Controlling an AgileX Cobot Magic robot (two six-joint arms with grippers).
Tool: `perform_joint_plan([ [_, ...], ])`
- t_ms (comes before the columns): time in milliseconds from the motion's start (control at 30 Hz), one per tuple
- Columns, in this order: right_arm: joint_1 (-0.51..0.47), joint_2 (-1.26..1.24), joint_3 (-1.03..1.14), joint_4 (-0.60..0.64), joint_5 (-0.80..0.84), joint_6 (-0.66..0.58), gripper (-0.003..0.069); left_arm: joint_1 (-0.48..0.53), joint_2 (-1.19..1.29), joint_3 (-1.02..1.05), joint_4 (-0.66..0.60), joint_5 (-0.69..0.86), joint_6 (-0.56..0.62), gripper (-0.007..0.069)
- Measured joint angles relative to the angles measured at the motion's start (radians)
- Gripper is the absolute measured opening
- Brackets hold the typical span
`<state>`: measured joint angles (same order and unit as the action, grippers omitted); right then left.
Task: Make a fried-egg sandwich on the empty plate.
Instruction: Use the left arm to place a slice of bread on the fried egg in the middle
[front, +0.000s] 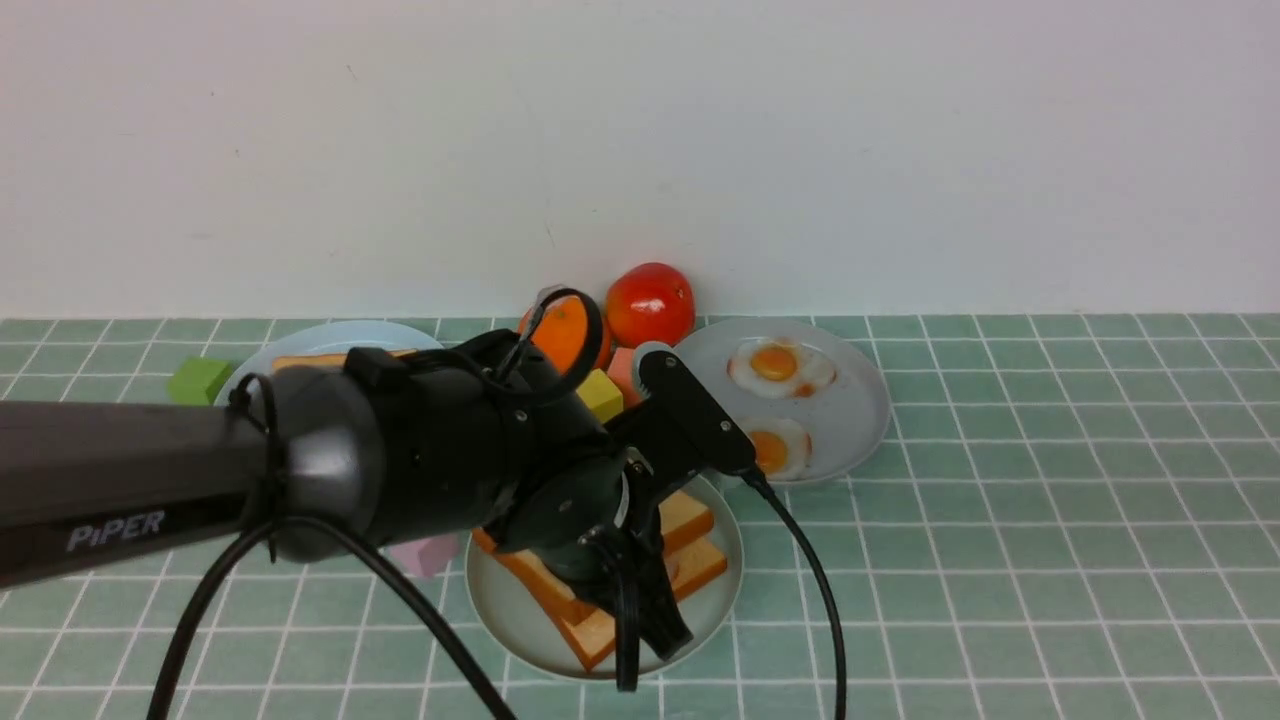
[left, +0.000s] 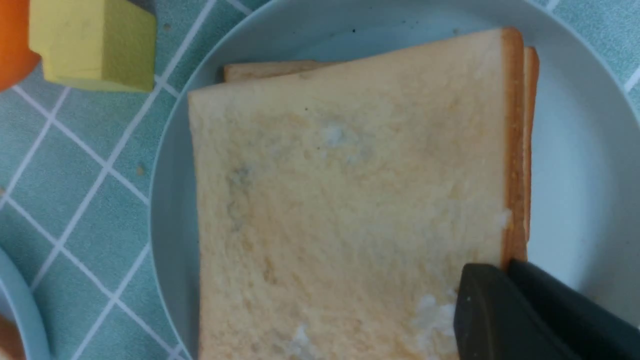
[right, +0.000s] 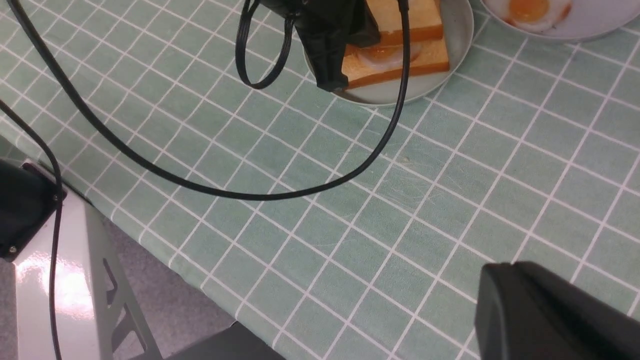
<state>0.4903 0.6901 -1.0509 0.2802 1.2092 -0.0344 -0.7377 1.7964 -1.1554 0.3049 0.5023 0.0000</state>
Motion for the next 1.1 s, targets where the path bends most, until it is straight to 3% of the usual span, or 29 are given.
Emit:
perform_joint_plan([
  [333,0.0,0.0,0.002,0.0,-0.004,0.0,0.0031,-0.002,0.0,0.0,-0.022,-0.002,0.022,0.003],
  [567,0.0,0.0,0.002,0.0,-0.004,0.0,0.0036,-0.002,0.0,0.0,-0.025,-0.002,0.046,0.0148],
  [833,0.0,0.0,0.002,0.0,-0.004,0.001,0.0041,-0.002,0.0,0.0,-0.053,-0.002,0.046,0.0338],
  [1100,0.0,0.0,0.002,0.0,-0.004,0.001,0.0043,-0.003,-0.008,-0.02,-0.101,0.04,0.046,0.0372],
])
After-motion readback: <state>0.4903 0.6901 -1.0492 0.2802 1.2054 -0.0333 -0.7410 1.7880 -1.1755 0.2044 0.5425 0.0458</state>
